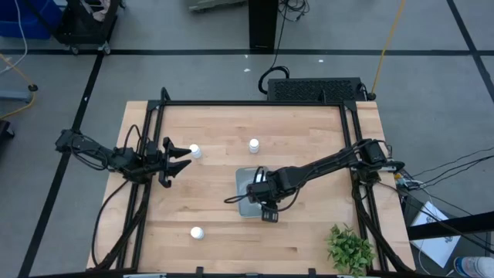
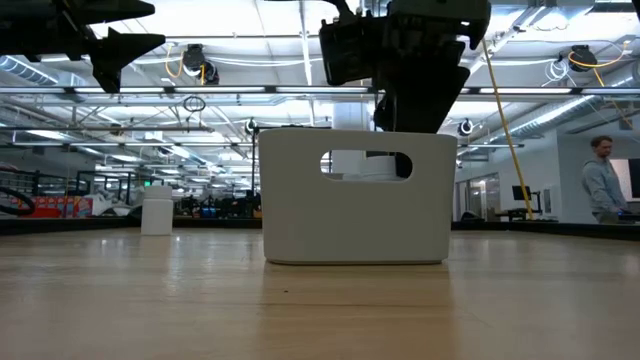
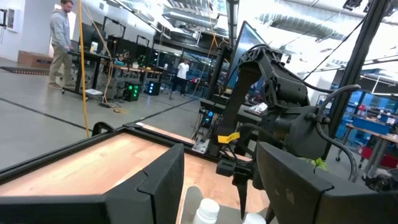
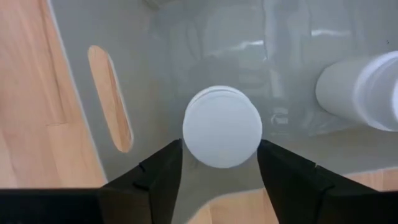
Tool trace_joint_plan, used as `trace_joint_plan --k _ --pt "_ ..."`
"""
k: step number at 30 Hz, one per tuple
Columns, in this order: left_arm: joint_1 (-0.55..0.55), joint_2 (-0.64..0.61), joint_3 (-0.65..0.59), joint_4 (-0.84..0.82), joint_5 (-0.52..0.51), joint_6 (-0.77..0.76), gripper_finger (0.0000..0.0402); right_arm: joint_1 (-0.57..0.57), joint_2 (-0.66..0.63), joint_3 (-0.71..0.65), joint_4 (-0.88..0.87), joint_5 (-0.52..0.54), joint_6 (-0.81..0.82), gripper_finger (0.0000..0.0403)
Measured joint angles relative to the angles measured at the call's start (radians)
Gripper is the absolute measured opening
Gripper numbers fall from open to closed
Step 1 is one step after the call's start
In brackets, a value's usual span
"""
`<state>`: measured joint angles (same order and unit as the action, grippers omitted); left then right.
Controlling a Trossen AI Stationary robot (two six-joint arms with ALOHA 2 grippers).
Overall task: Pick and place pill bottles into a basket
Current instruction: Put the white medicine bottle into the gray bin
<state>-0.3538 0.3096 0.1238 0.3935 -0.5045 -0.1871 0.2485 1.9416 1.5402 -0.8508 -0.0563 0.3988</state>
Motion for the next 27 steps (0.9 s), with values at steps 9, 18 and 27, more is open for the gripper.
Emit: trace_joint_plan --k 9,18,27 --pt "0.0 0.0 0.0 0.0 0.0 -0.001 0.0209 -0.009 -0.073 0.0 -0.028 0.006 -0.001 0.0206" --pt "0.0 0.0 0.0 -0.001 -0.001 -0.025 0.0209 -0.094 -0.21 0.0 0.004 0.103 -0.084 0.0208" --pt "0.0 0.0 0.0 -0.001 -0.021 -0.021 0.0209 -0.318 -0.246 0.0 0.132 0.073 -0.161 0.0224"
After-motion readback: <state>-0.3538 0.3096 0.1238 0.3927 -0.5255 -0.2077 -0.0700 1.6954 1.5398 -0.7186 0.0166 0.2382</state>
